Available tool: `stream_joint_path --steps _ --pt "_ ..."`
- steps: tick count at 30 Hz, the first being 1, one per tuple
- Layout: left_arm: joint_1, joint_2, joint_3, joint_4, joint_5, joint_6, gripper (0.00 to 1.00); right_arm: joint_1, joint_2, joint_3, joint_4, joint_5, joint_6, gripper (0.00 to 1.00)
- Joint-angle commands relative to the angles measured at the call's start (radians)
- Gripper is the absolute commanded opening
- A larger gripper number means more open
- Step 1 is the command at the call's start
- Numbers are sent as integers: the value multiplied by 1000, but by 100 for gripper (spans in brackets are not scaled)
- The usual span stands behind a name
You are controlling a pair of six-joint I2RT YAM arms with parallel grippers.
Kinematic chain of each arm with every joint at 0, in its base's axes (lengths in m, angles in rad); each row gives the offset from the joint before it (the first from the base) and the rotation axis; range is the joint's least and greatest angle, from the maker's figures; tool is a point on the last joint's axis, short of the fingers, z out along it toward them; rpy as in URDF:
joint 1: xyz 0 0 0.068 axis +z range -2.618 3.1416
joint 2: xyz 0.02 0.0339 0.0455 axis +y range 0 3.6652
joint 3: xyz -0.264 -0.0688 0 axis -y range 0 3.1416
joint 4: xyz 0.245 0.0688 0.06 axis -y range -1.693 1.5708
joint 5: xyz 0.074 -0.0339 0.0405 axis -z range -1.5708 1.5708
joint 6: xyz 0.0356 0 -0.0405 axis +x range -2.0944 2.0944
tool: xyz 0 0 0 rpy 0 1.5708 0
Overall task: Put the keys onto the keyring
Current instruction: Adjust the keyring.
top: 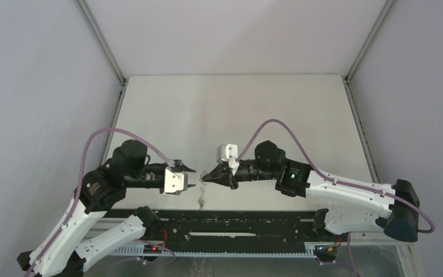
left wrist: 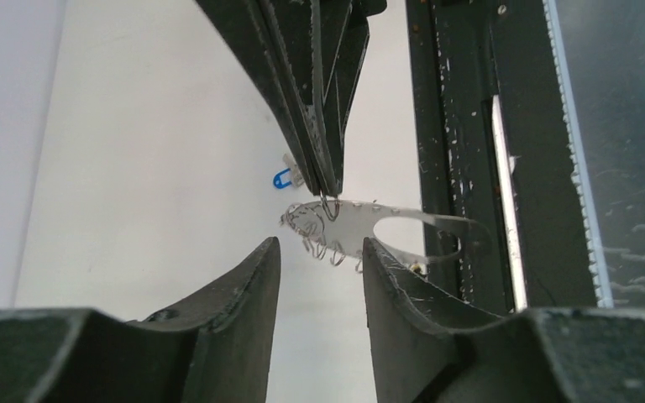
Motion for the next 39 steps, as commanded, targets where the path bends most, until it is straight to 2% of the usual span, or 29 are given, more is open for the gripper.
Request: stream_joint_path --steps 1,4,8,19,28,36,39 --pt "-8 -46 0 26 15 -101 44 -31 -86 -104 347 -106 158 0" --pt "-9 -53 -11 40 18 -147 42 -34 -105 -166 461 -120 212 0" --pt "-8 -26 -16 90 82 -247 43 -15 -94 -187 523 -105 231 0" --pt "-9 9 -13 103 145 -318 42 14 -92 -193 517 -59 202 0" --pt "-9 24 -12 116 149 -347 21 23 -87 -193 512 -38 202 0" --pt "-9 25 -11 118 158 -354 15 34 -81 -193 505 -19 167 0" --pt "-8 22 -14 117 154 -346 6 35 -81 -193 508 -22 168 0"
